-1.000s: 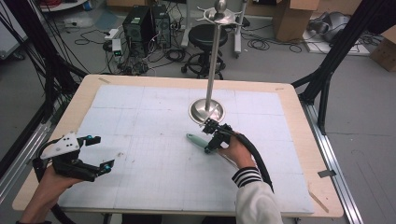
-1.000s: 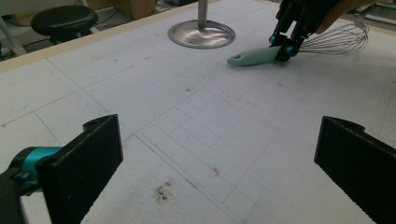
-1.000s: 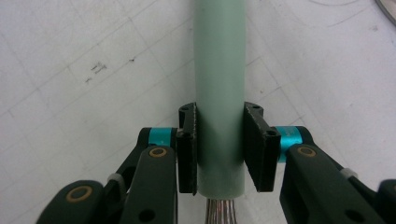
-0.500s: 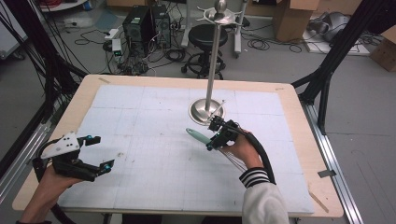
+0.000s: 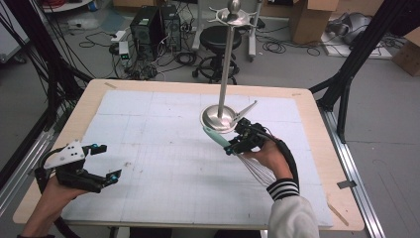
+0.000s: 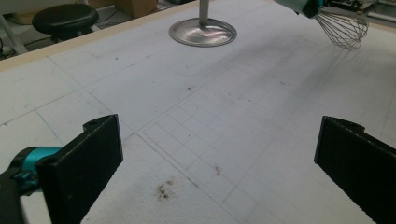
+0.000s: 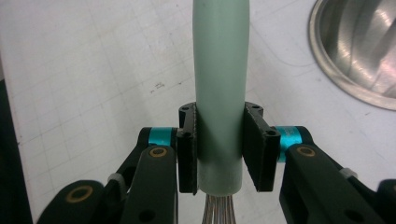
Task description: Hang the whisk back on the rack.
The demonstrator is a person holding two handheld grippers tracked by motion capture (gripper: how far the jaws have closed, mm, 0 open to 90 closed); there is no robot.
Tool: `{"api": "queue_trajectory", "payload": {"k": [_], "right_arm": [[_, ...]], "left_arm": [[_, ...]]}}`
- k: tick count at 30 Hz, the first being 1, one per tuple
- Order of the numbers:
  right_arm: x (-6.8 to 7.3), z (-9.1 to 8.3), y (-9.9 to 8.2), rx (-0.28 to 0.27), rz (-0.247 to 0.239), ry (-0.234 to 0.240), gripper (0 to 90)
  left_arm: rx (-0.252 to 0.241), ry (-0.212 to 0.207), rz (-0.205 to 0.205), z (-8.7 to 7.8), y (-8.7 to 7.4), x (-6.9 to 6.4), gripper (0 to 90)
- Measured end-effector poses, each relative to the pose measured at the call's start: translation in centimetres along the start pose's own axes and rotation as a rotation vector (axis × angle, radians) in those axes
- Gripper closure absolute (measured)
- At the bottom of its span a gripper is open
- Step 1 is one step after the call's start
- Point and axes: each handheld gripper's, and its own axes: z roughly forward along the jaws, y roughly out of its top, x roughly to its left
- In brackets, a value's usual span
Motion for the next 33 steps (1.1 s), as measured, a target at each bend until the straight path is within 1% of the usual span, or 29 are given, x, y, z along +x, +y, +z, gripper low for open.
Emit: {"api": "queue_trajectory", "payload": {"k": [2, 3, 5, 6, 7, 8, 9, 13, 16, 18, 20, 24, 26, 27, 28, 29, 30, 32, 33], "right_arm": [[-0.1, -0.6, -0.1, -0.011, 0.005, -0.006, 69.2], [-0.2, -1.2, -0.2, -0.026, -0.003, -0.004, 69.2], [-0.2, -1.9, -0.2, -0.029, -0.007, -0.015, 69.2], [-0.2, -1.9, -0.2, -0.029, -0.007, -0.015, 69.2], [-0.2, -2.5, -0.2, -0.039, -0.014, -0.031, 69.3], [-0.2, -2.5, -0.2, -0.039, -0.014, -0.031, 69.3], [-0.2, -3.2, -0.2, -0.048, -0.006, -0.036, 69.3], [-0.1, -4.3, -0.2, -0.069, -0.013, -0.045, 69.4], [-0.1, -4.9, -0.2, -0.089, -0.018, -0.055, 69.5], [-0.1, -5.1, -0.2, -0.094, -0.014, -0.052, 69.5], [-0.2, -5.5, -0.3, -0.118, -0.013, -0.050, 69.5], [-0.2, -5.9, -0.4, -0.137, -0.011, -0.053, 69.5], [-0.3, -6.5, -0.5, -0.166, -0.009, -0.047, 69.5], [-0.3, -6.5, -0.5, -0.166, -0.009, -0.047, 69.5], [-0.4, -7.0, -0.6, -0.181, -0.001, -0.047, 69.6], [-0.4, -7.0, -0.6, -0.181, -0.001, -0.047, 69.6], [-0.5, -7.5, -0.6, -0.199, -0.006, -0.052, 69.5], [-0.6, -8.1, -0.6, -0.214, -0.001, -0.058, 69.5], [-0.6, -8.4, -0.6, -0.222, -0.007, -0.060, 69.5]], "left_arm": [[-0.001, 0.000, 0.001, 0.0, 0.0, 0.0, 1.7], [-0.001, -0.001, 0.001, 0.0, 0.0, 0.0, 1.7], [0.000, 0.000, 0.001, 0.0, 0.0, 0.0, 1.7], [0.000, 0.000, 0.001, 0.0, 0.0, 0.0, 1.7], [0.000, 0.000, 0.001, 0.0, 0.0, 0.0, 1.7], [0.001, 0.001, 0.002, 0.0, 0.0, 0.0, 1.7], [0.001, 0.000, 0.002, 0.0, 0.0, 0.0, 1.7], [0.002, 0.001, 0.002, 0.0, 0.0, 0.0, 1.7], [0.001, 0.001, 0.003, 0.0, 0.0, 0.0, 1.7], [0.002, 0.001, 0.003, 0.0, 0.0, -0.1, 1.7], [0.005, 0.001, 0.003, 0.0, 0.0, -0.1, 1.7], [0.004, 0.001, 0.003, 0.0, 0.0, -0.1, 1.7], [0.003, 0.002, 0.004, 0.0, 0.0, -0.1, 1.7], [0.003, 0.002, 0.004, 0.0, 0.0, -0.1, 1.7], [0.003, 0.001, 0.004, 0.0, 0.0, 0.0, 1.7], [0.003, 0.002, 0.003, 0.0, 0.0, 0.0, 1.7], [0.004, 0.000, 0.003, 0.0, 0.0, 0.0, 1.7], [0.005, 0.001, 0.003, 0.0, 0.0, 0.0, 1.7], [0.005, 0.002, 0.003, 0.0, 0.0, -0.1, 1.7]]}}
